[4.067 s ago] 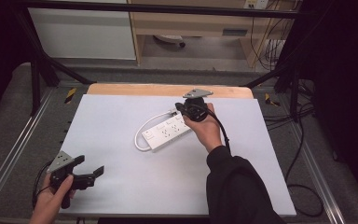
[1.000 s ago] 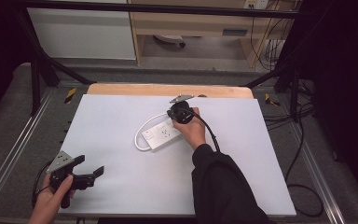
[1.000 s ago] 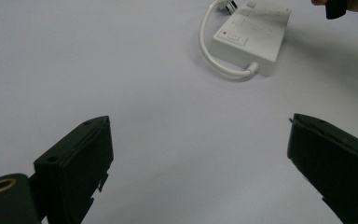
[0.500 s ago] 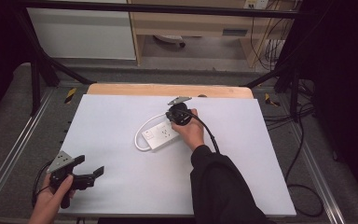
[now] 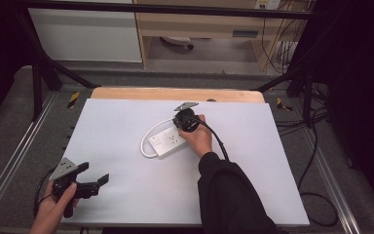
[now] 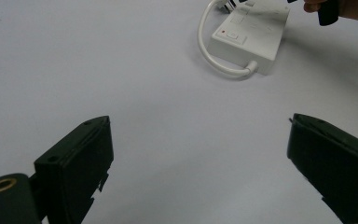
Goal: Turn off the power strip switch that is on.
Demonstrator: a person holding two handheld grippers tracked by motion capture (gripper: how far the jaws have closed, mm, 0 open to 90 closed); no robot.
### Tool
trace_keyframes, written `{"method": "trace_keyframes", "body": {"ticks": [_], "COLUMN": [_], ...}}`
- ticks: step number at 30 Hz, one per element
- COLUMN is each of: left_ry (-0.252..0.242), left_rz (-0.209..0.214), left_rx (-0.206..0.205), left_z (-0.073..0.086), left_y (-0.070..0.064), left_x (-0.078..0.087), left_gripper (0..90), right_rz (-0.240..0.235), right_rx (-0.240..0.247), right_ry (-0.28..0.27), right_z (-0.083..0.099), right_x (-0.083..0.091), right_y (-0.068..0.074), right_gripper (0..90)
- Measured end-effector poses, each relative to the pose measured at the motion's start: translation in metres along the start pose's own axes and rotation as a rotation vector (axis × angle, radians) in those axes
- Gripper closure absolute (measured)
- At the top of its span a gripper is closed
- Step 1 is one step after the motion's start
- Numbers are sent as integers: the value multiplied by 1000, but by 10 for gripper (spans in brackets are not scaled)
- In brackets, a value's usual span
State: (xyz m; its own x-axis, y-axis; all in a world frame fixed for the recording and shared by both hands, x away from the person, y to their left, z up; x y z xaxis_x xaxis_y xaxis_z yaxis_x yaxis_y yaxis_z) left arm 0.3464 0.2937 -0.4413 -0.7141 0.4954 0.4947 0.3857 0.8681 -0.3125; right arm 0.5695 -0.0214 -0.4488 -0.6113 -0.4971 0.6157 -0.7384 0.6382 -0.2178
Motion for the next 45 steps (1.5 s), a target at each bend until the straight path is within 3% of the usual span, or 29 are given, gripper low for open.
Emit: {"method": "trace_keyframes", "body": {"ticks": [7, 20, 45], "left_ry": [1, -1, 5], "left_rz": [0, -2, -2], "left_rx": [-1, -1, -2], "left_z": [0, 0, 0], "left_y": [0, 0, 0], "left_x": [0, 0, 0], "left_gripper": [71, 71, 71], "right_rz": [-6, -47, -48], "right_rx": [1, 14, 19], "right_ry": [2, -4, -21], "right_z": [1, 5, 4], "right_x": [-1, -1, -1], "right_y": [2, 20, 26], "right_gripper": [900, 900, 900]}}
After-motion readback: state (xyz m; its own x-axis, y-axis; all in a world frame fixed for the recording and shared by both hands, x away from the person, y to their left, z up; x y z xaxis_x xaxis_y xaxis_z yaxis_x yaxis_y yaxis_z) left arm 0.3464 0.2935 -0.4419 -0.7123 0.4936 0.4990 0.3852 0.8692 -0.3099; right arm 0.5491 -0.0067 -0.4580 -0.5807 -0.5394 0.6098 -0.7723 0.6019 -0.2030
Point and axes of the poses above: each handheld gripper's, and its own axes: x roughly backward along the jaws, z roughly out of its underside, y roughly to its left, the point moved 4 cm from there along -x, roughly forward along the jaws, and after that the axes turned 13 degrees about x, right-handed, at the moved point
